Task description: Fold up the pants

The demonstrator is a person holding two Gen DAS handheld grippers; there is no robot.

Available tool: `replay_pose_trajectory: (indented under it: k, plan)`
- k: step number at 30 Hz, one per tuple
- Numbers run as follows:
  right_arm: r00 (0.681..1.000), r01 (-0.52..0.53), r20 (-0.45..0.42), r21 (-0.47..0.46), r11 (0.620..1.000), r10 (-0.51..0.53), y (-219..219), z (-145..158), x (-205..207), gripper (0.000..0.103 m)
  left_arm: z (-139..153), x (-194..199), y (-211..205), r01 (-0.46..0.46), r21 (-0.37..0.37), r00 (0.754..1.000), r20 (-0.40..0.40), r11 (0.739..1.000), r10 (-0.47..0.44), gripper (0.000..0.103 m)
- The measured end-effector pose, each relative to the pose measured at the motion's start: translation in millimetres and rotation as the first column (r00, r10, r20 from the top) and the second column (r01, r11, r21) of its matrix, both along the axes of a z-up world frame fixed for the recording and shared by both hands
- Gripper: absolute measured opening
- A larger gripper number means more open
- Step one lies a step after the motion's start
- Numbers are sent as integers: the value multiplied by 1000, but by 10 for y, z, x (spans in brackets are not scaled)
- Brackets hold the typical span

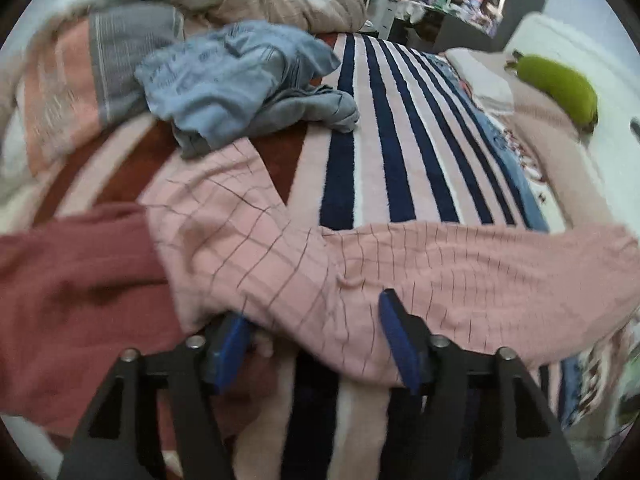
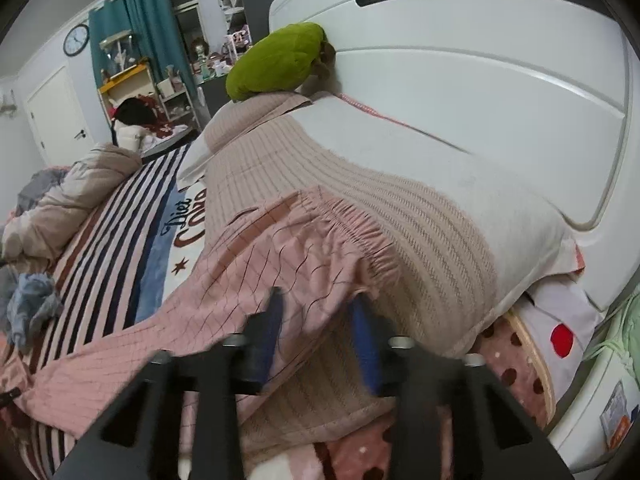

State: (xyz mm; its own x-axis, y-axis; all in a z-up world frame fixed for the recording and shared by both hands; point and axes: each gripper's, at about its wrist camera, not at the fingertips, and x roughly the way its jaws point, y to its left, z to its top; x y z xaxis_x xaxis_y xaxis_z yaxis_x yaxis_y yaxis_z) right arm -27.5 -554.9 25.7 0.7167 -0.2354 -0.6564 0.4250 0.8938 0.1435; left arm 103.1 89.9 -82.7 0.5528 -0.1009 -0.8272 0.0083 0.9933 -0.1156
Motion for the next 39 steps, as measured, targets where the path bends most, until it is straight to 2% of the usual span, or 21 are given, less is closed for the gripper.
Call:
replay_pose_trajectory:
  k: [2, 4, 5, 7, 10, 13, 17, 20, 23, 26, 27, 28, 29, 30, 36, 39]
  plan:
    - [1000, -7, 0, -7, 1000, 7, 12, 4, -69, 45, 108, -136, -52, -4, 56, 1000, 28, 998, 3, 71]
    - [1000, -13, 15, -33, 999, 14, 46, 16, -181, 56, 227, -288, -97, -25, 103, 997, 72, 994, 18, 72]
    - [1000, -18, 21, -40, 999, 19, 55, 19, -234, 57, 274, -336, -112, -34, 105, 996, 92, 994, 24, 72]
    - [999, -35, 30, -27, 999, 36, 50, 5, -314, 58, 335, -394, -152, -35, 68, 993, 118, 997, 27, 72]
    - [997, -48, 55, 39, 998, 46, -31, -57, -354, 58, 357, -433, -300, -13, -30, 989, 145, 999, 17, 72]
    - [995, -53, 93, 84, 995, 45, -118, -129, -371, 58, 335, -383, -568, 21, -55, 987, 163, 998, -12, 72]
    - [986, -101, 140, 105, 989, 86, -181, -233, -340, 58, 293, -313, -933, 48, -41, 980, 194, 998, -39, 72]
    - [981, -123, 161, 94, 988, 107, -246, -292, -252, 58, 226, -213, -1189, 82, -12, 979, 187, 997, -78, 72]
    - [971, -159, 202, 131, 979, 130, -327, -361, -149, 57, 177, -156, -1371, 101, 0, 976, 196, 995, -99, 72]
    - [964, -187, 217, 134, 973, 156, -320, -459, -8, 46, 127, -89, -1460, 92, 3, 974, 206, 996, -91, 72]
    - [963, -192, 216, 135, 972, 160, -317, -490, 42, 39, 113, -56, -1488, 87, 2, 975, 203, 996, -86, 72]
    - [964, -191, 212, 128, 973, 162, -305, -520, 95, 25, 110, -27, -1509, 89, -5, 975, 207, 996, -86, 72]
    - [964, -190, 208, 116, 975, 163, -289, -529, 129, 19, 111, -13, -1516, 89, -9, 973, 212, 996, -85, 72]
    - [964, -195, 204, 103, 975, 171, -261, -529, 166, 9, 119, -4, -1518, 83, -8, 973, 215, 997, -79, 72]
    - [951, -219, 222, -12, 976, 216, 23, -313, 183, 4, 169, -83, -1464, 56, 40, 970, 234, 998, -64, 72]
    - [944, -245, 223, -27, 969, 245, 172, -173, 197, 4, 179, -121, -1372, 76, -13, 972, 225, 997, -71, 72]
